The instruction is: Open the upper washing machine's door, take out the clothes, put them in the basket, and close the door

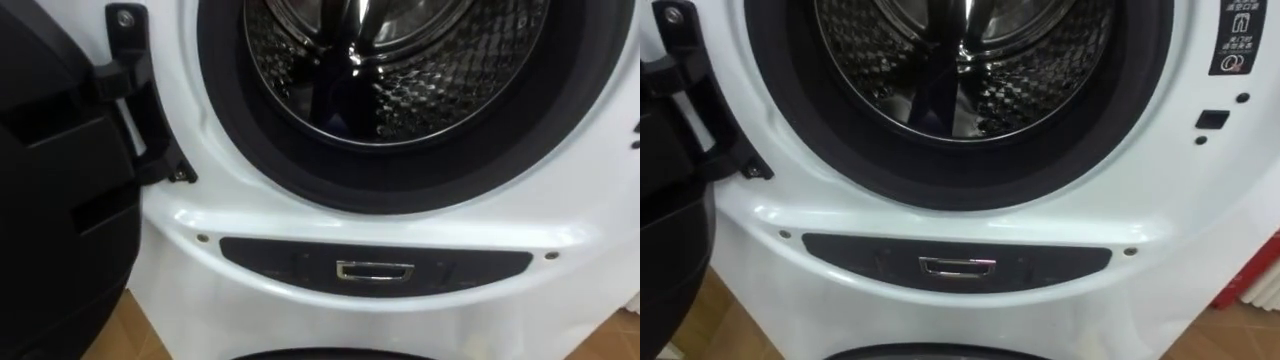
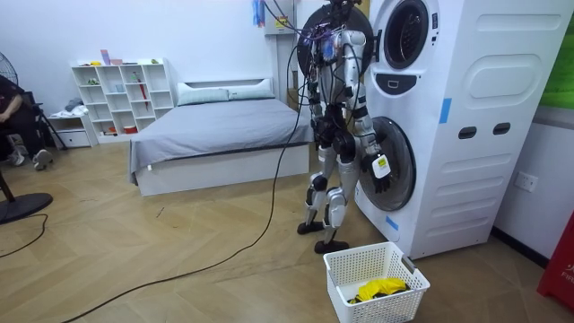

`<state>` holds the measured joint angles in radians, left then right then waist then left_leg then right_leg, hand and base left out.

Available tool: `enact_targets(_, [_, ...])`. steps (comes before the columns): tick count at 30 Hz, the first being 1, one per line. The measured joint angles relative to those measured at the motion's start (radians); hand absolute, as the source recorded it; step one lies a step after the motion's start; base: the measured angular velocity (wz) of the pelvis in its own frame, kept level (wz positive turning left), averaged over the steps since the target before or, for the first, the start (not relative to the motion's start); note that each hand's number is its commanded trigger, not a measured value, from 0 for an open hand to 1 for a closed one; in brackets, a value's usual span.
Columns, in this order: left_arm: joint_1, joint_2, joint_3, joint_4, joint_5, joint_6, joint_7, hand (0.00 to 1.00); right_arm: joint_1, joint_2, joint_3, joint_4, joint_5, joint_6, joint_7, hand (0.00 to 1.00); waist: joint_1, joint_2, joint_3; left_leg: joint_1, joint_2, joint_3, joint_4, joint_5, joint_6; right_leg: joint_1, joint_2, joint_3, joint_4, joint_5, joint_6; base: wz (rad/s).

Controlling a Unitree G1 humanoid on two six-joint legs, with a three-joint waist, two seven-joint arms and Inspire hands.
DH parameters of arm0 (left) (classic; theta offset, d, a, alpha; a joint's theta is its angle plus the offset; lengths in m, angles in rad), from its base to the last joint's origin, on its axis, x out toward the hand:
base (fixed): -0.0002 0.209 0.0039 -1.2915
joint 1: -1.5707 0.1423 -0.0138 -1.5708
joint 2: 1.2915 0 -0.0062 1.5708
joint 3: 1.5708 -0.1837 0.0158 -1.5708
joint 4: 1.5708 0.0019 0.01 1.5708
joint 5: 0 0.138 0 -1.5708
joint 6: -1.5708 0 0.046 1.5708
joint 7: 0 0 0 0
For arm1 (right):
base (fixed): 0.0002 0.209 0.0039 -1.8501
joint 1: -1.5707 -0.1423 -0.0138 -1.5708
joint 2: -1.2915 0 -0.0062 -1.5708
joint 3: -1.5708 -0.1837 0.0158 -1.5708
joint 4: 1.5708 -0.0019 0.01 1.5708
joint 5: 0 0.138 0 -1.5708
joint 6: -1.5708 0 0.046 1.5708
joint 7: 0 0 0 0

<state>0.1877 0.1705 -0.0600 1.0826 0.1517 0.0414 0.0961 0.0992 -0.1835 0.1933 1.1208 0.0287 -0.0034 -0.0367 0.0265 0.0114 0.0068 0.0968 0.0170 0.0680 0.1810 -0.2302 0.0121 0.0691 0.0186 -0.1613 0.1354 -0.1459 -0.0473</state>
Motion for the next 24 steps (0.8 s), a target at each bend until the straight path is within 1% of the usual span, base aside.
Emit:
enact_targets(4, [0.003, 0.0, 0.001, 0.0, 0.044, 0.015, -0.003, 0.0, -0.003, -0.002, -0.013, 0.001, -0.034, -0.003, 0.01, 0.0, 0.005, 0.0, -0.0002, 0.002, 0.003, 0.012, 0.004, 0.0, 0.0, 0.006, 0.001, -0.001, 0.002, -0.004, -0.002, 0.05])
enact_targets(7, [0.008, 0.0, 0.013, 0.0, 0.108, 0.023, -0.02, 0.0, -0.007, -0.002, -0.02, -0.004, -0.079, -0.005, 0.022, 0.0, 0.011, -0.005, 0.0049, -0.002, 0.01, 0.014, 0.056, -0.006, -0.004, 0.009, 0.0, 0.006, 0.016, -0.013, -0.007, -0.03])
enact_targets(8, [0.018, 0.001, 0.018, -0.002, 0.125, 0.025, -0.026, 0.0, -0.011, -0.002, -0.02, -0.009, -0.101, -0.005, 0.028, 0.0, 0.011, -0.001, 0.0065, -0.025, 0.018, 0.013, 0.115, -0.025, -0.015, 0.005, 0.006, 0.004, 0.029, -0.022, -0.012, -0.04])
enact_targets(9, [0.013, 0.005, 0.018, -0.01, 0.13, 0.027, -0.032, 0.0, -0.012, -0.002, -0.018, -0.018, -0.119, -0.005, 0.029, 0.0, 0.011, 0.001, 0.0083, -0.072, 0.029, 0.009, 0.213, -0.041, -0.03, -0.007, 0.015, -0.004, 0.051, -0.028, -0.02, -0.03])
enact_targets(10, [0.011, 0.005, 0.022, -0.014, 0.142, 0.029, -0.037, 0.0, -0.015, -0.001, -0.018, -0.018, -0.129, -0.005, 0.032, 0.0, 0.013, -0.006, 0.0047, -0.104, 0.033, 0.01, 0.271, -0.043, -0.032, -0.019, 0.013, -0.005, 0.064, -0.031, -0.025, -0.14])
enact_targets(11, [0.008, 0.0, 0.041, -0.027, 0.166, 0.034, -0.042, 0.0, -0.027, -0.005, -0.02, -0.019, -0.154, -0.006, 0.038, 0.0, 0.02, -0.005, 0.0043, -0.176, 0.043, -0.003, 0.398, -0.042, -0.033, -0.04, 0.014, -0.006, 0.087, -0.038, -0.035, -0.19])
enact_targets(12, [0.003, -0.006, 0.052, -0.043, 0.171, 0.04, -0.045, 0.0, -0.038, -0.011, -0.021, -0.024, -0.177, -0.008, 0.039, 0.0, 0.023, 0.0, 0.0031, -0.246, 0.062, -0.028, 0.524, -0.032, -0.042, -0.065, 0.025, -0.01, 0.115, -0.045, -0.048, -0.2])
enact_targets(13, [0.0, -0.007, 0.059, -0.049, 0.172, 0.04, -0.048, 0.0, -0.042, -0.012, -0.022, -0.028, -0.188, -0.008, 0.039, 0.0, 0.028, 0.0, 0.0034, -0.273, 0.068, -0.037, 0.574, -0.022, -0.043, -0.077, 0.028, -0.011, 0.13, -0.05, -0.054, -0.3])
enact_targets(14, [-0.001, -0.007, 0.066, -0.067, 0.176, 0.04, -0.05, 0.0, -0.047, -0.016, -0.022, -0.033, -0.21, -0.012, 0.04, 0.0, 0.039, 0.001, 0.004, -0.317, 0.101, -0.04, 0.712, -0.001, -0.038, -0.094, 0.042, -0.016, 0.16, -0.059, -0.069, -0.45])
enact_targets(15, [0.001, -0.007, 0.079, -0.074, 0.18, 0.042, -0.05, 0.0, -0.054, -0.015, -0.022, -0.033, -0.218, -0.018, 0.039, 0.0, 0.041, 0.012, 0.0049, -0.327, 0.136, -0.048, 0.886, 0.004, -0.045, -0.097, 0.057, -0.017, 0.188, -0.069, -0.082, -0.41])
enact_targets(16, [-0.001, -0.006, 0.082, -0.08, 0.177, 0.045, -0.049, 0.0, -0.055, -0.013, -0.021, -0.038, -0.218, -0.02, 0.039, 0.0, 0.031, 0.011, 0.0037, -0.322, 0.15, -0.053, 0.944, 0.008, -0.051, -0.099, 0.06, -0.019, 0.197, -0.071, -0.085, -0.14])
enact_targets(17, [-0.005, -0.004, 0.082, -0.107, 0.164, 0.045, -0.047, 0.0, -0.054, -0.013, -0.021, -0.054, -0.217, -0.02, 0.039, 0.0, 0.023, 0.002, 0.0041, -0.293, 0.165, -0.064, 0.981, 0.022, -0.066, -0.109, 0.057, -0.025, 0.208, -0.071, -0.085, 0.13])
enact_targets(18, [-0.018, -0.004, 0.078, -0.135, 0.153, 0.04, -0.044, 0.0, -0.054, -0.019, -0.022, -0.069, -0.217, -0.021, 0.038, 0.0, 0.007, -0.003, 0.005, -0.251, 0.176, -0.083, 0.955, 0.041, -0.084, -0.126, 0.052, -0.033, 0.219, -0.069, -0.084, 0.18])
enact_targets(19, [-0.029, -0.003, 0.071, -0.142, 0.155, 0.04, -0.038, 0.0, -0.057, -0.022, -0.022, -0.072, -0.217, -0.021, 0.037, 0.0, 0.002, -0.002, 0.0057, -0.224, 0.182, -0.087, 0.933, 0.047, -0.094, -0.139, 0.051, -0.036, 0.23, -0.069, -0.084, 0.09])
enact_targets(20, [-0.048, -0.001, 0.069, -0.142, 0.149, 0.04, -0.031, 0.0, -0.062, -0.027, -0.023, -0.073, -0.218, -0.022, 0.031, 0.0, 0.002, 0.002, 0.0049, -0.159, 0.189, -0.097, 0.853, 0.049, -0.104, -0.163, 0.051, -0.037, 0.256, -0.069, -0.083, 0.12])
enact_targets(21, [-0.073, -0.002, 0.058, -0.142, 0.135, 0.036, -0.027, 0.0, -0.064, -0.031, -0.032, -0.073, -0.217, -0.024, 0.023, 0.0, -0.004, 0.016, 0.0054, -0.101, 0.195, -0.12, 0.769, 0.046, -0.109, -0.197, 0.053, -0.053, 0.277, -0.067, -0.08, 0.13])
enact_targets(22, [-0.083, -0.002, 0.051, -0.143, 0.126, 0.031, -0.025, 0.0, -0.066, -0.032, -0.041, -0.073, -0.217, -0.024, 0.022, 0.0, -0.007, 0.025, 0.004, -0.075, 0.198, -0.128, 0.726, 0.041, -0.115, -0.216, 0.053, -0.059, 0.291, -0.065, -0.078, 0.19])
enact_targets(23, [-0.096, -0.001, 0.036, -0.155, 0.112, 0.022, -0.022, 0.0, -0.079, -0.033, -0.052, -0.074, -0.218, -0.024, 0.018, 0.0, -0.008, 0.04, 0.0007, -0.027, 0.202, -0.13, 0.627, 0.022, -0.127, -0.268, 0.052, -0.064, 0.331, -0.061, -0.075, 0.0])
enact_targets(24, [-0.123, 0.0, 0.032, -0.16, 0.112, 0.016, -0.02, 0.0, -0.1, -0.027, -0.052, -0.076, -0.219, -0.024, 0.018, 0.0, -0.007, 0.039, 0.0037, 0.016, 0.202, -0.129, 0.51, -0.089, -0.153, -0.322, 0.044, -0.065, 0.365, -0.05, -0.071, 0.0])
